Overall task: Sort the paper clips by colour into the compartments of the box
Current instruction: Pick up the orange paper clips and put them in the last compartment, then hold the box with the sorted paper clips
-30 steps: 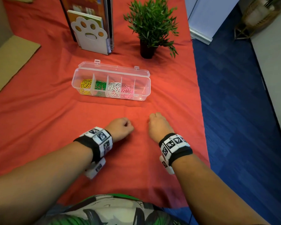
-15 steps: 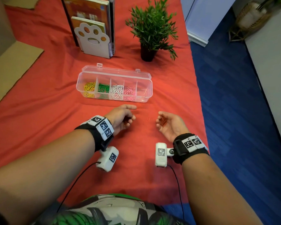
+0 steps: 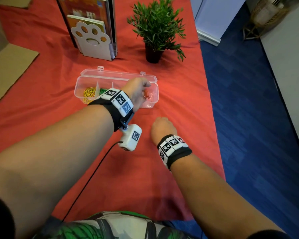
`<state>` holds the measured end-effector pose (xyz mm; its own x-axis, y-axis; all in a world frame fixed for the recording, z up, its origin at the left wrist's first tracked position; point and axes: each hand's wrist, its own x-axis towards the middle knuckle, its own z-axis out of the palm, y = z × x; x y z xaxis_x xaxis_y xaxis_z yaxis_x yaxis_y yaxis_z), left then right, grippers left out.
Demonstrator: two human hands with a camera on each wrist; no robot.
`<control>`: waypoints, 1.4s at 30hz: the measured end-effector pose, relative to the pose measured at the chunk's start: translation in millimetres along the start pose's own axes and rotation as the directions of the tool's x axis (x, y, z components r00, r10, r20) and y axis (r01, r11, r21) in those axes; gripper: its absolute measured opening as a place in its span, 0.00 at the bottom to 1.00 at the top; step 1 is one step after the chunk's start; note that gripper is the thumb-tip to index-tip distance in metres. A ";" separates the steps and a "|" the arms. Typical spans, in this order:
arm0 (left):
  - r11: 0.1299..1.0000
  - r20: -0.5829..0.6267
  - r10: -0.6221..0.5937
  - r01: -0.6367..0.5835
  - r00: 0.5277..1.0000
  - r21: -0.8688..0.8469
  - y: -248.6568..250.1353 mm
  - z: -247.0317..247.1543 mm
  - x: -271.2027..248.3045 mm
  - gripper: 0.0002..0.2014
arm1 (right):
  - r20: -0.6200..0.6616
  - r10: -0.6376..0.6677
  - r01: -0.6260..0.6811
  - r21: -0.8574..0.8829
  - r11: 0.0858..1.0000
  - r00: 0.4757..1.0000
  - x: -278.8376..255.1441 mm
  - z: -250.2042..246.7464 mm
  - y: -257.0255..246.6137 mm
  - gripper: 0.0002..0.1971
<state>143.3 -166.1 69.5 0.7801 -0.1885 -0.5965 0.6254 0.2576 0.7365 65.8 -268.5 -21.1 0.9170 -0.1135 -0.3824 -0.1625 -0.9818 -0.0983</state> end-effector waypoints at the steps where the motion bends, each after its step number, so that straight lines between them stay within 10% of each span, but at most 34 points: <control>1: 1.000 -0.026 0.015 -0.015 1.000 0.001 0.2 0.5 1.2 0.05 | 0.026 -0.031 0.031 -0.013 0.999 0.999 1.2 -0.3 2.1 0.18; 7: 0.941 -0.145 0.231 -0.182 0.962 0.286 -0.2 -28.9 7.5 0.14 | 0.048 -0.037 0.012 0.444 0.896 0.998 7.3 -42.9 14.2 0.05; 13: 0.568 -0.435 0.666 -0.034 0.607 0.822 7.1 -115.7 0.6 0.21 | -0.256 -0.049 0.188 0.551 0.813 0.965 39.1 -94.3 -17.4 0.10; 17: 0.566 -0.451 0.533 0.095 0.716 0.819 14.6 -167.8 3.1 0.23 | -0.157 -0.069 0.130 0.421 0.898 0.985 58.7 -89.4 -47.1 0.13; 20: 0.624 -0.321 0.460 -0.043 0.828 0.781 14.2 -175.8 -2.5 0.19 | 0.001 -0.108 0.106 0.185 0.977 0.994 57.6 -85.4 -60.0 0.17; 23: 0.728 -0.324 0.424 -0.105 0.846 0.678 11.3 -176.9 -4.7 0.19 | 0.091 -0.173 0.169 0.049 0.984 0.981 58.7 -87.8 -62.7 0.11; 30: 0.788 -0.379 0.379 -0.079 0.844 0.611 10.1 -182.3 -1.1 0.17 | -0.324 0.045 0.045 0.265 0.963 0.945 70.9 -91.1 -39.8 0.19; 36: 0.787 -0.419 0.355 -0.026 0.836 0.616 -1.4 -209.5 -4.8 0.22 | 0.034 0.114 -0.099 0.763 0.639 0.993 86.1 -71.6 -27.1 0.10; 39: 0.798 -0.426 0.360 -0.038 0.830 0.601 -6.7 -213.8 -7.1 0.22 | 0.049 0.107 -0.079 0.950 0.300 0.993 79.3 -68.0 -29.5 0.17; 42: 0.808 -0.431 0.363 -0.048 0.826 0.588 -9.3 -215.9 -6.3 0.21 | -0.077 0.123 0.044 0.967 0.252 0.989 72.1 -70.8 -34.2 0.31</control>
<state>129.4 37.4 -2.5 0.8651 0.3460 -0.3633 0.4765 -0.3400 0.8108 163.2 -253.9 19.7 0.9156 -0.2445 -0.3193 -0.3525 -0.1056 -0.9299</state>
